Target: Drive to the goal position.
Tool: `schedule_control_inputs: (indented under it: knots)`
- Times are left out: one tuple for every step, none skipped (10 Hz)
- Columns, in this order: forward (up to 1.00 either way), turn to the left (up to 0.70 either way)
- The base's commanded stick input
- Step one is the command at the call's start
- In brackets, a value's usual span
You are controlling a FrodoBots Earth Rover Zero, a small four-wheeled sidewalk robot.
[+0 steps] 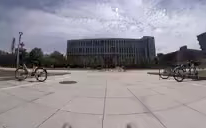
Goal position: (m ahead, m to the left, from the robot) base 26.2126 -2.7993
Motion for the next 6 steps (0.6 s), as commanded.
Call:
schedule_control_inputs:
  knots:
    - [0.45, 0.0]
    - [0.45, 0.0]
    - [0.45, 0.0]
    - [0.45, 0.0]
    - [0.45, 0.0]
    - [0.45, 0.0]
